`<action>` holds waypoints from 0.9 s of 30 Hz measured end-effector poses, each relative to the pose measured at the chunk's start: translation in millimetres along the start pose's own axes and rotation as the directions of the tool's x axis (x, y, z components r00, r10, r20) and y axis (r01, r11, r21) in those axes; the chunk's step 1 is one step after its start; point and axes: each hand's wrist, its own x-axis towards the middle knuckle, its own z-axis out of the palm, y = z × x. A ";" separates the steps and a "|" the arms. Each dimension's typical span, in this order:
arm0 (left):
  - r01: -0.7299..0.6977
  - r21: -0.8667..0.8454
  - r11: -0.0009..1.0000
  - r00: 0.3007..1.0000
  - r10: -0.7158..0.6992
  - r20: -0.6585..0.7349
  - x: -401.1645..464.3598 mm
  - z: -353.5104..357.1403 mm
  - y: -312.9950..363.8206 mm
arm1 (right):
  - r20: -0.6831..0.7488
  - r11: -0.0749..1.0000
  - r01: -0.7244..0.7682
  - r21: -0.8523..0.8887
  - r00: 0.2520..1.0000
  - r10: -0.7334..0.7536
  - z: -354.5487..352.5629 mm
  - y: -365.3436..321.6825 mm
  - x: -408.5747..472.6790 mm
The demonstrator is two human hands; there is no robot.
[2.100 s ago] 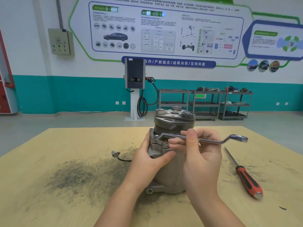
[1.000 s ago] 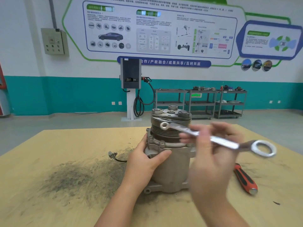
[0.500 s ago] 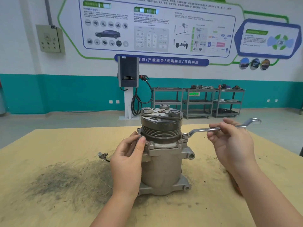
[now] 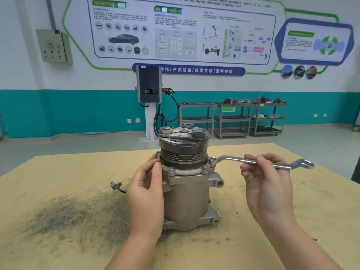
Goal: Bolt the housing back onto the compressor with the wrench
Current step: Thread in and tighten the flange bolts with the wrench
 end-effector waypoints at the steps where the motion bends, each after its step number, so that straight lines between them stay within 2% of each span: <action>1: -0.008 -0.021 1.000 1.000 0.008 0.004 -2.2 1.2 1.7 | -0.007 0.999 0.037 -0.011 0.999 -0.037 1.2 0.5 -4.8; 3: -0.021 -0.058 0.998 1.000 0.022 0.013 -5.3 2.1 3.2 | -0.010 0.993 0.111 -0.043 0.994 -0.111 2.2 2.1 -13.4; 6: -0.041 -0.014 0.999 0.997 0.042 0.064 -8.4 1.4 4.0 | 0.020 0.964 0.236 -0.123 0.972 -0.235 3.0 4.9 -24.2; 11: -0.040 0.046 0.998 0.998 0.038 0.045 -10.7 2.8 2.2 | 0.195 0.807 0.490 -0.330 0.872 -0.450 7.7 7.5 -39.7; 15: -0.013 -0.013 1.000 0.999 0.013 0.031 -11.3 5.9 5.1 | 0.254 0.768 0.561 -0.308 0.827 -0.502 12.7 0.4 -36.8; 17: 0.005 -0.027 1.000 0.999 -0.004 0.038 -11.9 5.6 6.9 | 0.203 0.833 0.498 -0.242 0.865 -0.458 12.6 -5.3 -31.2; 21: 0.016 -0.015 1.000 0.998 -0.015 0.059 -12.4 3.7 8.8 | 0.143 0.958 0.243 -0.151 0.965 -0.222 13.1 -9.5 -19.8; 24: 0.019 -0.019 1.000 0.997 -0.017 0.073 -11.3 3.8 7.9 | 0.129 0.990 0.077 -0.119 0.990 -0.061 13.0 -10.4 -8.5; 27: 0.025 -0.010 1.000 0.995 -0.024 0.092 -10.6 3.8 9.4 | 0.137 0.984 -0.146 -0.100 0.978 0.159 12.5 -15.8 11.2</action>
